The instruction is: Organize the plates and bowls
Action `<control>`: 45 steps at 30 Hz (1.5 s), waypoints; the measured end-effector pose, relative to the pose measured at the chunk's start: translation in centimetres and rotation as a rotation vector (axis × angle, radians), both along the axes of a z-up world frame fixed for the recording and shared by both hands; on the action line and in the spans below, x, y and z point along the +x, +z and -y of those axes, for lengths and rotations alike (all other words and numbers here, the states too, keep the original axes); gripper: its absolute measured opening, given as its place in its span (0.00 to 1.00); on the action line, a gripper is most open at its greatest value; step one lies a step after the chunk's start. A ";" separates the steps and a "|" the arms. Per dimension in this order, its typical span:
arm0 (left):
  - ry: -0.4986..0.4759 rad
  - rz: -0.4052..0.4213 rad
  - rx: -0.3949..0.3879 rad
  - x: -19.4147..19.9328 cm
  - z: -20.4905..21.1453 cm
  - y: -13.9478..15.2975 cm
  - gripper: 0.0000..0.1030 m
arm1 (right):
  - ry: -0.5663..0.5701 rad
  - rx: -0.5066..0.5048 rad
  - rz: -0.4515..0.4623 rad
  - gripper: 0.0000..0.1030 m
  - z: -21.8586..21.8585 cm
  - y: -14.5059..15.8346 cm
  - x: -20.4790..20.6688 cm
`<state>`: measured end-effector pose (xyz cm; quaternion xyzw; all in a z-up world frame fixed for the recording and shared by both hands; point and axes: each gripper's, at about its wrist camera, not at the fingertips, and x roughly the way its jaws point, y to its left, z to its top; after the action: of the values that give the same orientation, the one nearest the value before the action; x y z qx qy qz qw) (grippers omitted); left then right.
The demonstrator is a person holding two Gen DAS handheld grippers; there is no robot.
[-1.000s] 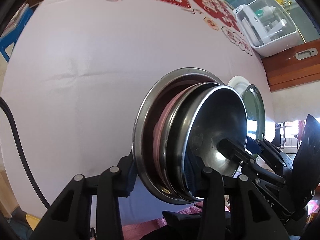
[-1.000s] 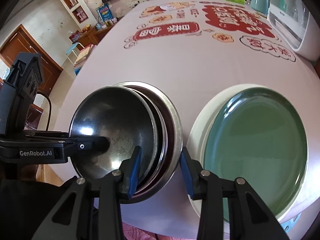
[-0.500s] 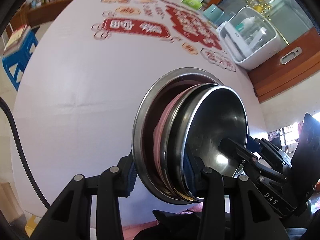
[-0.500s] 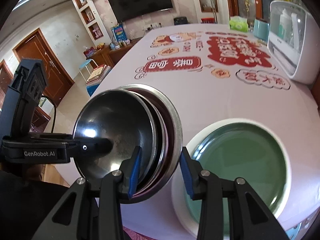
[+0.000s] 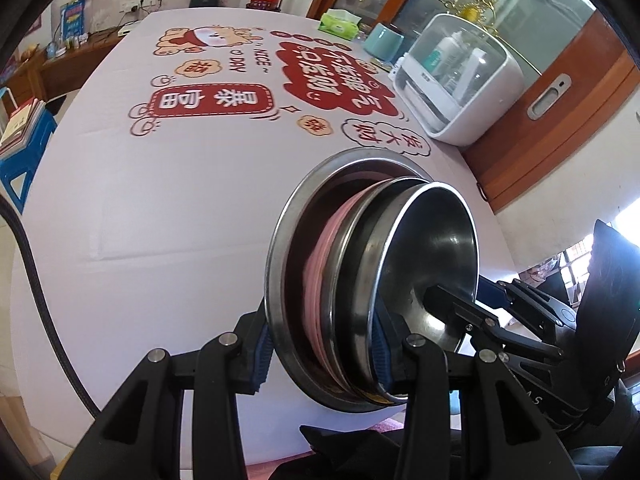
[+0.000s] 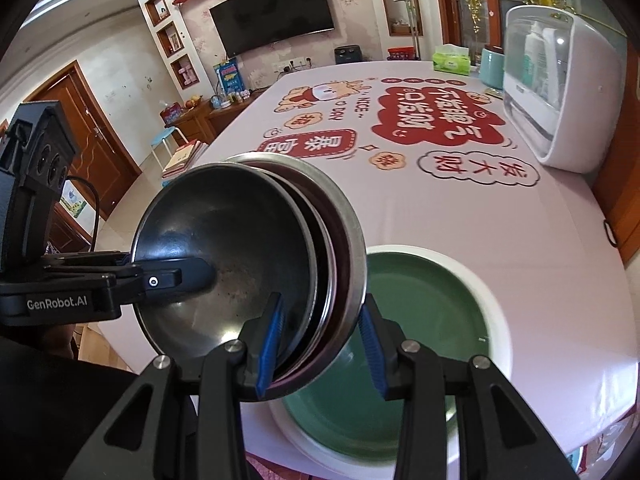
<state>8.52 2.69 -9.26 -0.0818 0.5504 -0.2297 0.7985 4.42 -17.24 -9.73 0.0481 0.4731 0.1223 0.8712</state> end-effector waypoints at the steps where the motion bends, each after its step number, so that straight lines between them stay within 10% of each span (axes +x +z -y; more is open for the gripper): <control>1: -0.002 0.000 0.001 -0.1 0.8 0.0 0.39 | -0.001 -0.003 -0.004 0.37 0.5 0.0 -0.1; 28: 0.034 -0.146 0.098 -1.1 11.6 -4.6 0.39 | 0.079 -0.017 -0.223 0.37 10.0 -4.7 0.6; 45: 0.171 -0.138 0.248 -1.5 12.9 -3.5 0.56 | 0.133 0.045 -0.132 0.40 11.3 -2.7 2.2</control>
<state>6.98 -10.18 -12.78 -0.0445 0.6190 -0.0850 0.7795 6.58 -28.51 -12.45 0.0441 0.5286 0.1868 0.8269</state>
